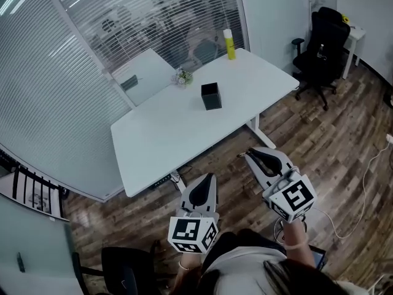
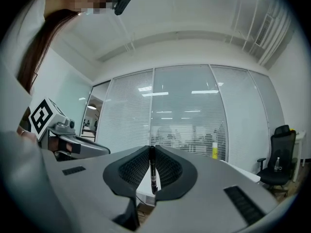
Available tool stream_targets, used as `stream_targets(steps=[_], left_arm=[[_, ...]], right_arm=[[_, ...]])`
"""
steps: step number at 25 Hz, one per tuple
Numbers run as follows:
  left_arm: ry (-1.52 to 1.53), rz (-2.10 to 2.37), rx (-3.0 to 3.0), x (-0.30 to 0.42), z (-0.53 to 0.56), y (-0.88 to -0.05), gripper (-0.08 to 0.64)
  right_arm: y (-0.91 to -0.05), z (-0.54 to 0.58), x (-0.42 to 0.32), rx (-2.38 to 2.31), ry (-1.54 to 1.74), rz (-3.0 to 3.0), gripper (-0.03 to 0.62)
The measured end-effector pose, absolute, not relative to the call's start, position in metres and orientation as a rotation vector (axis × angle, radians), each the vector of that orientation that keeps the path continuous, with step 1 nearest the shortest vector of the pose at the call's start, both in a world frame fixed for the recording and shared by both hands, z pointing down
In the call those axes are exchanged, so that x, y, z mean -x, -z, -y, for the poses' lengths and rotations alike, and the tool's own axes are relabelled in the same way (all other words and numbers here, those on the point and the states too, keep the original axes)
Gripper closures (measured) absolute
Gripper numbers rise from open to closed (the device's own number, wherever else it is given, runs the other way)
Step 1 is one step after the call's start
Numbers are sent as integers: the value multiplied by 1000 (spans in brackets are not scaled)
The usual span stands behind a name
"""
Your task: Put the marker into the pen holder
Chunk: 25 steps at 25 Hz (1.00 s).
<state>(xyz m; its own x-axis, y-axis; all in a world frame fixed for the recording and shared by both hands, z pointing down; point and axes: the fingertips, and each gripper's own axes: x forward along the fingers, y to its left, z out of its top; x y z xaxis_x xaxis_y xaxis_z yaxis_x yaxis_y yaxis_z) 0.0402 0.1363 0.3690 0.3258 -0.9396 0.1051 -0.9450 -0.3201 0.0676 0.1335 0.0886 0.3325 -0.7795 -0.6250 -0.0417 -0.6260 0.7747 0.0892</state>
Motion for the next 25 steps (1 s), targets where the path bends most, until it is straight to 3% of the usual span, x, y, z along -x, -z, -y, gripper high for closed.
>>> stream_targets(steps=[25], left_arm=[[-102, 1655, -2519, -27, -29, -378, 540]], right_arm=[[-339, 13, -113, 1060, -73, -2945, 532]])
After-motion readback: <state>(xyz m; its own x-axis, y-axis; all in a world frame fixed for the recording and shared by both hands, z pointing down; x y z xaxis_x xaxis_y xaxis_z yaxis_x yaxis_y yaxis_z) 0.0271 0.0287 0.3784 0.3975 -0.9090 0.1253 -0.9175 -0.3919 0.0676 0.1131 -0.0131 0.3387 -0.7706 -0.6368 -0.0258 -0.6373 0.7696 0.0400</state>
